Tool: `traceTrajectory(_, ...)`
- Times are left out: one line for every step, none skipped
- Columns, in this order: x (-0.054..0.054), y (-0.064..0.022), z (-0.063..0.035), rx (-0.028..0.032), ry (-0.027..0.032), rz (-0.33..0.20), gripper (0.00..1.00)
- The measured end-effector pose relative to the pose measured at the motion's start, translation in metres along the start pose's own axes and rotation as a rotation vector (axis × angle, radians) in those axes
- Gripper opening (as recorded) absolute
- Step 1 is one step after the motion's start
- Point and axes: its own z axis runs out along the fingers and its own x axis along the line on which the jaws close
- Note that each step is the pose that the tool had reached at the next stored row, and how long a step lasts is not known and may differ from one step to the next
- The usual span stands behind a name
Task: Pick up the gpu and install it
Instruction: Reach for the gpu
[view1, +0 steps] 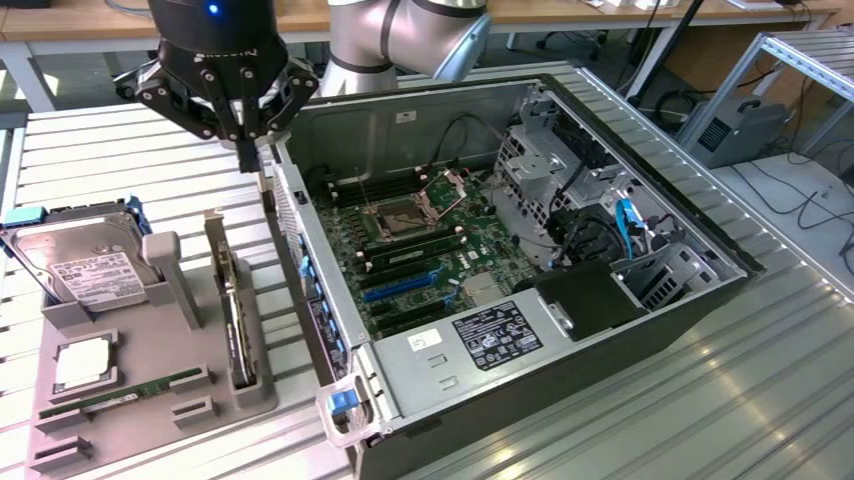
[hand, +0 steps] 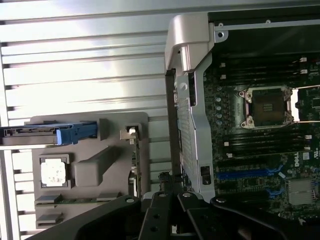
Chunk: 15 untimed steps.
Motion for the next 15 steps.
traceTrajectory(0.0004, 0.0, 0.0, 0.0, 0.0, 0.0, 0.11)
traceTrajectory(0.0008, -0.0001, 0.0, 0.0, 0.0, 0.0, 0.11)
traceTrajectory(0.0012, -0.0001, 0.0, 0.0, 0.0, 0.0, 0.11)
traceTrajectory(0.0015, -0.0001, 0.0, 0.0001, 0.0, 0.0, 0.11)
traceTrajectory(0.0019, -0.0001, -0.0001, 0.0001, 0.0, 0.0, 0.11)
traceTrajectory(0.0023, -0.0002, -0.0001, 0.0001, 0.0, 0.0, 0.11)
traceTrajectory(0.0031, -0.0002, -0.0001, 0.0002, 0.0, 0.0, 0.11)
traceTrajectory(0.0036, -0.0003, -0.0001, 0.0002, 0.0, 0.0, 0.11)
traceTrajectory(0.004, -0.0003, -0.0001, 0.0002, 0.0, 0.0, 0.11)
traceTrajectory(0.0044, -0.0003, -0.0001, 0.0002, 0.0, 0.0, 0.11)
traceTrajectory(0.0047, -0.0004, -0.0001, 0.0003, 0.0, 0.0, 0.11)
traceTrajectory(0.005, -0.0004, -0.0001, 0.0003, 0.0, 0.0, 0.11)
traceTrajectory(0.0054, -0.0004, -0.0002, 0.0003, 0.0, 0.0, 0.11)
traceTrajectory(0.0057, -0.0004, -0.0002, 0.0004, 0.0, 0.0, 0.11)
traceTrajectory(0.006, -0.0004, -0.0002, 0.0004, 0.0, 0.0, 0.11)
